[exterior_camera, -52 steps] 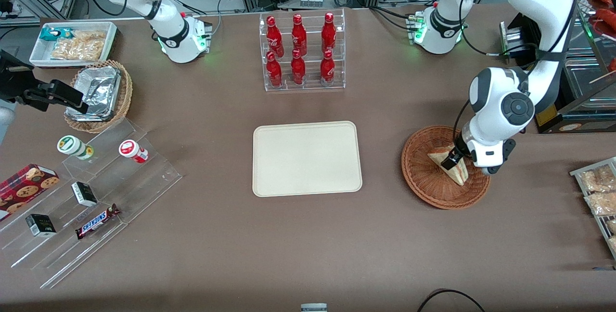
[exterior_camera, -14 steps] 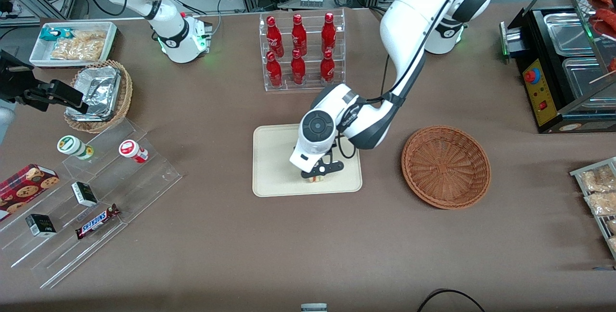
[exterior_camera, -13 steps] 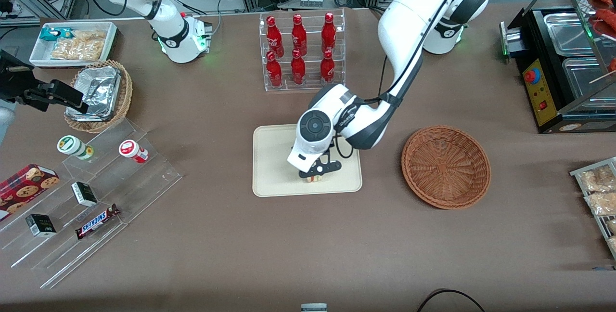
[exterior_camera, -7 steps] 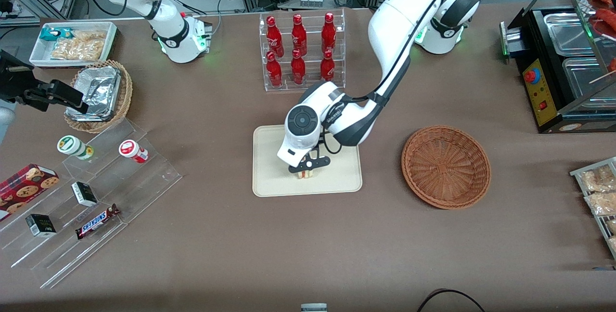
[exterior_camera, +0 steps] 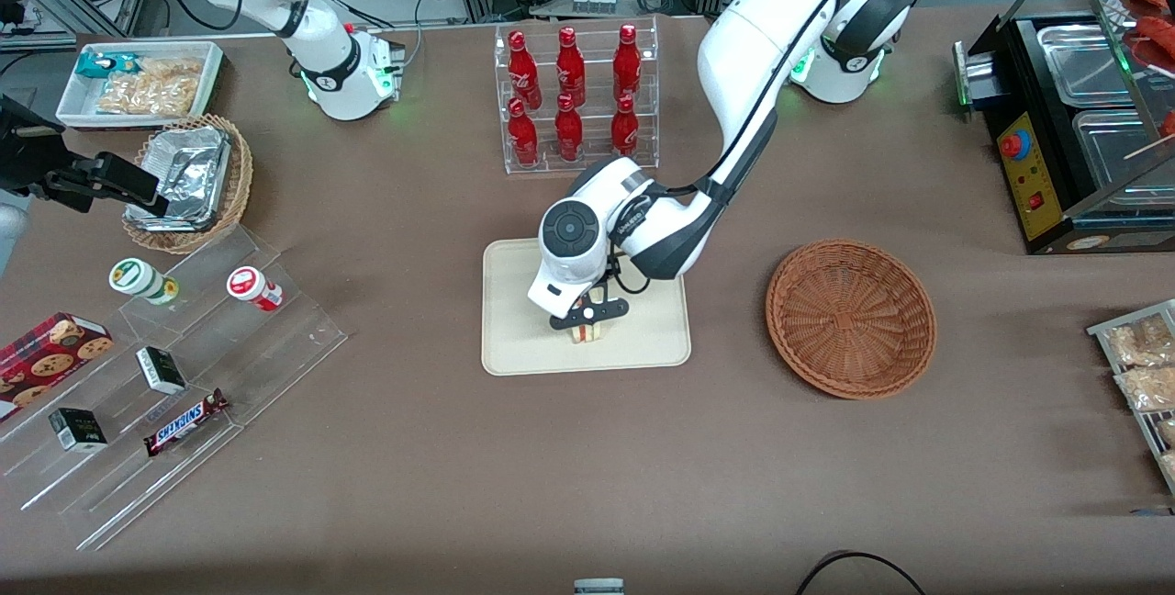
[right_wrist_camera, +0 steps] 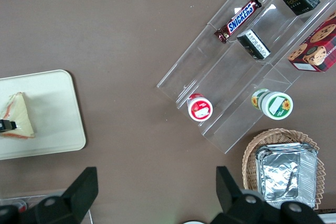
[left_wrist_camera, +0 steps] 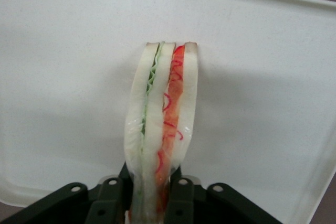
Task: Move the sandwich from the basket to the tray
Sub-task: 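Lower the sandwich onto the tray and open the left gripper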
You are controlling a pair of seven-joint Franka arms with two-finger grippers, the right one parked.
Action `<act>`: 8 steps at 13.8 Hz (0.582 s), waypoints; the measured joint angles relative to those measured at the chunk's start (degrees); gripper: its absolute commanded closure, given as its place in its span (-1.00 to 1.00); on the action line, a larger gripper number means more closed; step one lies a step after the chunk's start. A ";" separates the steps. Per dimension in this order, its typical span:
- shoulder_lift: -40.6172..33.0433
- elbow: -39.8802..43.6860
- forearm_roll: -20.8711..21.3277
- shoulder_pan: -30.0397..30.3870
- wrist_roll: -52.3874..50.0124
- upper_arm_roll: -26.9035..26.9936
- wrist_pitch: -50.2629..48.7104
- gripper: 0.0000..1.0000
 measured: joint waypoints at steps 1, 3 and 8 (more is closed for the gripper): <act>-0.04 0.24 0.01 0.01 -0.17 0.01 0.19 -1.00; -0.70 1.51 0.07 0.05 -0.53 0.17 0.38 -1.00; -7.03 2.32 1.22 0.30 -0.78 4.03 -5.21 -1.00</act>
